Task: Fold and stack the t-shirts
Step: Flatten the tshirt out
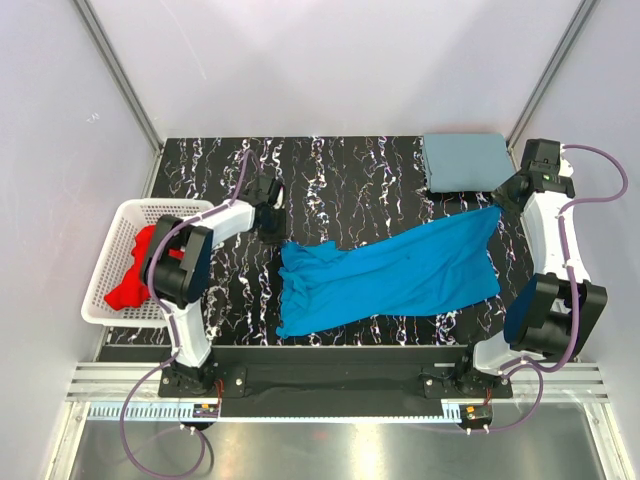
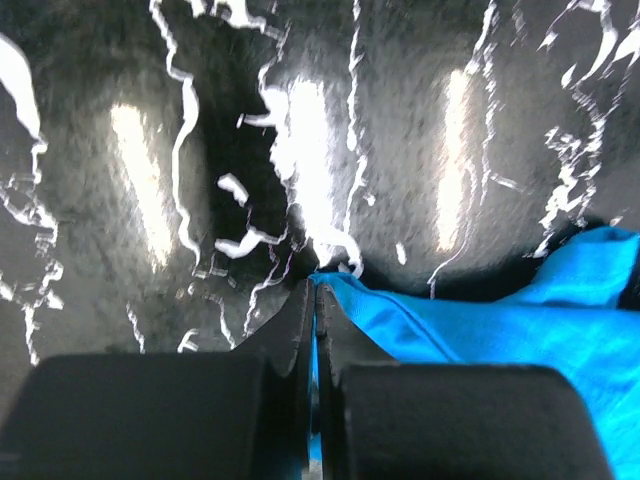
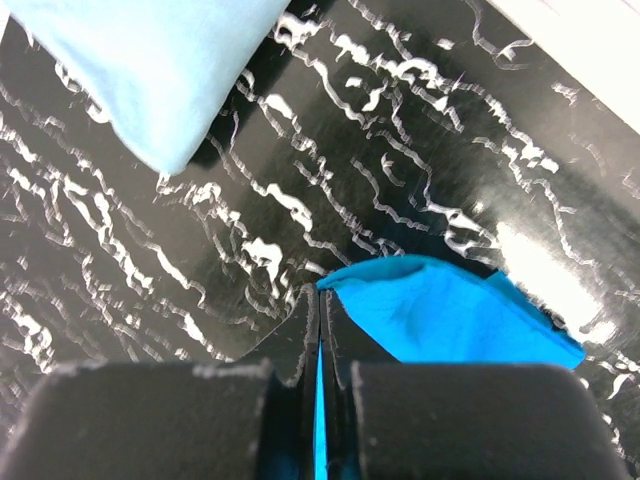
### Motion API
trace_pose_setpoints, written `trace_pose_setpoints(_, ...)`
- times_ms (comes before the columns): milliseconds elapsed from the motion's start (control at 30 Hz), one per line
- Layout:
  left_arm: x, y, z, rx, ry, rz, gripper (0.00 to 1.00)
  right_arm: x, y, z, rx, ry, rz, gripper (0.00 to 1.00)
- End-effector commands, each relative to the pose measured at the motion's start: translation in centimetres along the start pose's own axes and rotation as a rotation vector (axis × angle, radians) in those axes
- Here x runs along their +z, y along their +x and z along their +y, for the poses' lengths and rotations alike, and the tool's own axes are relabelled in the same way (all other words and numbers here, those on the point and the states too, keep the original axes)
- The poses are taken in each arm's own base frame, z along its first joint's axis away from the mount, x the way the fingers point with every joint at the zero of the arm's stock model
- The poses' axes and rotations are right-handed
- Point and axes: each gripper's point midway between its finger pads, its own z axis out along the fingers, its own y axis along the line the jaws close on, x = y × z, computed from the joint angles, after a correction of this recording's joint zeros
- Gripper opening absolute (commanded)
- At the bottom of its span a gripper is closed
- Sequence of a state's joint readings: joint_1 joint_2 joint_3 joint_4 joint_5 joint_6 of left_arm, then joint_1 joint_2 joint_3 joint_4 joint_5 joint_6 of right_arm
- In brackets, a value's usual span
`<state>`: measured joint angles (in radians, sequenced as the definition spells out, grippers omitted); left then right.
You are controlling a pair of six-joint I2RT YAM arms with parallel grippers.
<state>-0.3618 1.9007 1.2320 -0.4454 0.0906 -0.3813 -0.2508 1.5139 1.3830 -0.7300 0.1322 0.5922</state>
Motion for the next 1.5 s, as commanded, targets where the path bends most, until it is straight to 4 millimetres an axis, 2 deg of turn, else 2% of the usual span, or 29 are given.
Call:
trace_pose_setpoints(0,-4.4,-2.9,-0.1,0.037,-0.043,-0.090,0.00,-3.5,-2.3,2.4,0.032,-0.113,-0.051,0.00)
trace_pose_setpoints(67,-10.9,-8.0,-2.3,0.074,0.009,-0.282,0.00,-5.4,-3.3,3.7,0.052,-0.162,-0.058,0.00)
trace_pose_setpoints(100,-13.6,-9.4,-2.6,0.083,-0.002,-0.346,0.00,-7.7,-4.8,4.5,0.063,-0.198,-0.095,0.00)
trace_pose_setpoints(133,-19.5,-12.7,-4.1,0.112,0.035,-0.500,0.00,-9.2,-5.5,5.2,0.071,-0.230,-0.115,0.00)
trace_pose_setpoints(200,-25.3,-14.4,-4.8,0.127,0.040,-0.610,0.00,-14.0,-7.9,6.7,0.093,-0.319,-0.195,0.00)
trace_pose_setpoints(233,-31.1,-15.9,-5.8,0.147,0.075,-0.737,0.00,-15.9,-8.5,7.4,0.104,-0.368,-0.211,0.00)
trace_pose_setpoints(267,-33.6,-16.2,-6.2,0.151,0.090,-0.789,0.00,-17.8,-9.1,7.7,0.109,-0.399,-0.236,0.00)
trace_pose_setpoints(300,-37.7,-16.0,-6.4,0.148,0.118,-0.878,0.00,-21.3,-10.2,8.2,0.116,-0.455,-0.290,0.00)
trace_pose_setpoints(367,-43.3,-16.1,-7.3,0.143,0.185,-1.017,0.00,-25.3,-10.8,8.1,0.131,-0.509,-0.349,0.00)
trace_pose_setpoints(400,-47.0,-15.0,-7.7,0.153,0.240,-1.094,0.00,-27.5,-11.0,8.1,0.136,-0.548,-0.381,0.00)
trace_pose_setpoints(500,-52.0,-13.0,-8.9,0.183,0.367,-1.221,0.00,-33.6,-10.4,7.5,0.147,-0.669,-0.460,0.00)
trace_pose_setpoints(600,-57.2,-8.9,-8.9,0.201,0.472,-1.339,0.00,-39.0,-9.2,6.4,0.138,-0.757,-0.525,0.00)
trace_pose_setpoints(700,-59.2,-6.1,-9.1,0.234,0.535,-1.344,0.00,-42.5,-8.2,4.0,0.160,-0.746,-0.577,0.00)
trace_pose_setpoints(767,-60.2,-4.8,-8.9,0.233,0.555,-1.336,0.00,-43.8,-7.4,2.8,0.170,-0.729,-0.586,0.00)
trace_pose_setpoints(800,-61.1,-3.9,-8.7,0.235,0.566,-1.355,0.00,-45.4,-7.4,2.4,0.170,-0.750,-0.617,0.00)
trace_pose_setpoints(900,-61.8,-3.1,-8.4,0.231,0.567,-1.363,0.00,-46.2,-7.2,2.2,0.169,-0.759,-0.624,0.00)
trace_pose_setpoints(967,-60.8,-3.7,-8.1,0.239,0.523,-1.345,0.00,-45.6,-7.6,2.8,0.169,-0.763,-0.612,0.00)
trace_pose_setpoints(1067,-57.4,-6.0,-8.3,0.259,0.456,-1.276,0.00,-42.1,-8.0,4.6,0.156,-0.751,-0.529,0.00)
trace_pose_setpoints(1133,-54.2,-8.5,-8.2,0.260,0.388,-1.217,0.00,-39.1,-8.5,6.5,0.148,-0.769,-0.479,0.00)
trace_pose_setpoints(1167,-53.1,-9.7,-7.7,0.241,0.336,-1.210,0.00,-38.6,-9.7,7.8,0.143,-0.810,-0.505,0.00)
trace_pose_setpoints(1200,-50.5,-11.5,-7.5,0.231,0.285,-1.162,0.00,-35.6,-9.3,8.8,0.137,-0.804,-0.445,0.00)
trace_pose_setpoints(1233,-49.5,-12.6,-7.3,0.238,0.246,-1.150,0.00,-34.2,-9.7,9.5,0.155,-0.811,-0.427,0.00)
trace_pose_setpoints(1267,-48.6,-14.1,-6.1,0.198,0.167,-1.147,0.00,-31.5,-10.3,10.7,0.163,-0.801,-0.392,0.00)
trace_pose_setpoints(1300,-45.5,-16.1,-5.8,0.186,0.125,-1.089,0.00,-30.4,-10.3,11.4,0.159,-0.806,-0.354,0.00)
trace_pose_setpoints(1333,-45.4,-17.3,-5.6,0.168,0.114,-1.093,0.00,-29.2,-10.4,12.2,0.158,-0.801,-0.319,0.00)
trace_pose_setpoints(1367,-44.5,-18.6,-4.8,0.146,0.089,-1.081,0.00,-26.7,-10.7,13.3,0.155,-0.785,-0.271,0.00)
trace_pose_setpoints(1400,-41.6,-20.5,-4.5,0.131,0.070,-1.030,0.00,-26.7,-11.2,14.2,0.144,-0.802,-0.265,0.00)
trace_pose_setpoints(1433,-42.5,-21.8,-4.5,0.117,0.066,-1.061,0.00,-26.3,-11.2,15.0,0.129,-0.801,-0.253,0.00)
trace_pose_setpoints(1467,-42.6,-23.4,-4.0,0.104,0.050,-1.091,0.00,-23.6,-11.4,15.8,0.132,-0.761,-0.214,0.00)
